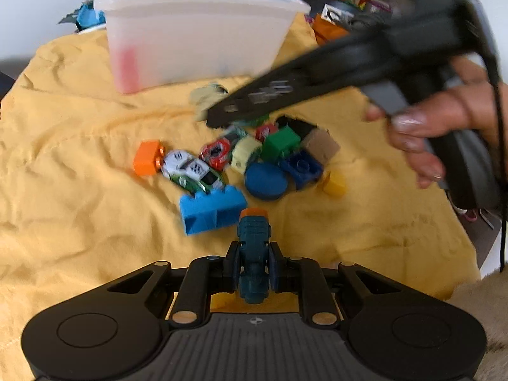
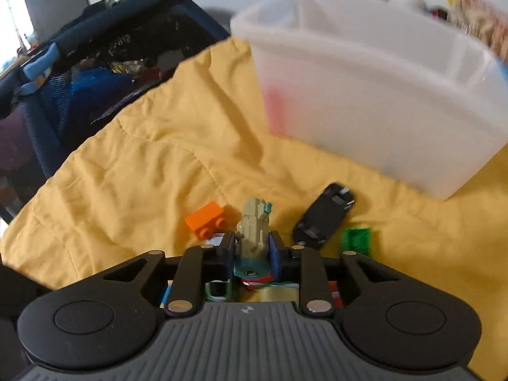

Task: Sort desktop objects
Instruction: 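Grasp the teal toy figure with the left tool while the right tool grasps a beige figure, then carry both figures over the clear bin and open both tools to drop them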

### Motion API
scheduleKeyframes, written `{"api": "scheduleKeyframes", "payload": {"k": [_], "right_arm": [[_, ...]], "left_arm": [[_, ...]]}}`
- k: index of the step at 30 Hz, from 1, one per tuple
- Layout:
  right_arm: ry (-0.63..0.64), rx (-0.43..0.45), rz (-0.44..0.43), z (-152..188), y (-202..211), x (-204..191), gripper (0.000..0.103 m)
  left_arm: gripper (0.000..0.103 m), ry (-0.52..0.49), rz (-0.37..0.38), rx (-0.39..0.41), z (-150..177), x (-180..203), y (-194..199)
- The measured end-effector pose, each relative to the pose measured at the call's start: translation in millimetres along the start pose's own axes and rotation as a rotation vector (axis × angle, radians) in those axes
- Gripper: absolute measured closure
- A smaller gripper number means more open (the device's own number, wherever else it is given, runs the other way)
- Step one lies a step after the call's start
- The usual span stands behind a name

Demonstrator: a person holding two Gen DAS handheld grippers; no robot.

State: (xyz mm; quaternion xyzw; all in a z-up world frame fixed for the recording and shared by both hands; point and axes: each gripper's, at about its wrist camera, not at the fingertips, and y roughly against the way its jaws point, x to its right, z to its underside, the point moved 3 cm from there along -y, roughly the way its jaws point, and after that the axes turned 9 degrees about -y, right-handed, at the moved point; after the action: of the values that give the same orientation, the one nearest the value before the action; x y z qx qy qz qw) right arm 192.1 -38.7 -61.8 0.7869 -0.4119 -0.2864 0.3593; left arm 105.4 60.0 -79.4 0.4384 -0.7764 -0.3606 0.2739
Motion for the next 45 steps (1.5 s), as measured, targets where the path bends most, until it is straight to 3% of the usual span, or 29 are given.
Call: {"api": "scheduleKeyframes", "payload": {"k": [5,8,14,18,24,29,30,32,33,36,39,45], "right_arm": [[-0.031,0.052,0.024,-3.0,34.3,25.8,0.078],[-0.056,0.092,0.056,-8.2,50.9,42.7,0.078],[-0.024,0.214,0.13,-36.4,82.0,61.3,0.078],[-0.026,0.289,0.165,-66.4,87.2,70.6,0.078],[-0.074,0.342,0.184,-106.7,74.7,80.9,0.078],[-0.143,0.339,0.23,-127.2,54.5,98.5,0.077],[-0.153,0.326,0.237,-128.5,49.4,101.2,0.077],[-0.162,0.293,0.25,-128.8,40.2,103.3,0.063],[-0.154,0.28,0.25,-127.9,36.3,102.9,0.061],[-0.152,0.287,0.24,-121.2,38.7,101.8,0.061],[-0.153,0.33,0.21,-114.9,58.0,97.1,0.061],[-0.047,0.358,0.144,-82.3,90.5,73.3,0.052]], "left_arm": [[0.083,0.005,-0.026,0.056,-26.1,-8.3,12.3],[0.083,-0.018,-0.061,0.129,-54.9,-15.7,30.6],[0.083,-0.11,-0.181,0.289,-139.0,-36.0,60.7],[0.082,-0.104,-0.235,0.365,-190.2,-57.4,65.6],[0.082,-0.027,-0.279,0.363,-232.7,-90.1,44.4],[0.08,0.044,-0.276,0.284,-233.3,-109.5,15.6],[0.075,0.057,-0.251,0.285,-228.9,-110.4,15.4],[0.061,0.054,-0.234,0.285,-221.8,-109.0,16.3],[0.055,0.047,-0.249,0.28,-217.8,-106.9,17.1],[0.053,0.043,-0.272,0.286,-207.6,-98.9,28.6],[0.034,0.036,-0.28,0.317,-190.3,-85.9,47.3],[0.033,-0.035,-0.299,0.266,-138.9,-49.3,54.8]]}}
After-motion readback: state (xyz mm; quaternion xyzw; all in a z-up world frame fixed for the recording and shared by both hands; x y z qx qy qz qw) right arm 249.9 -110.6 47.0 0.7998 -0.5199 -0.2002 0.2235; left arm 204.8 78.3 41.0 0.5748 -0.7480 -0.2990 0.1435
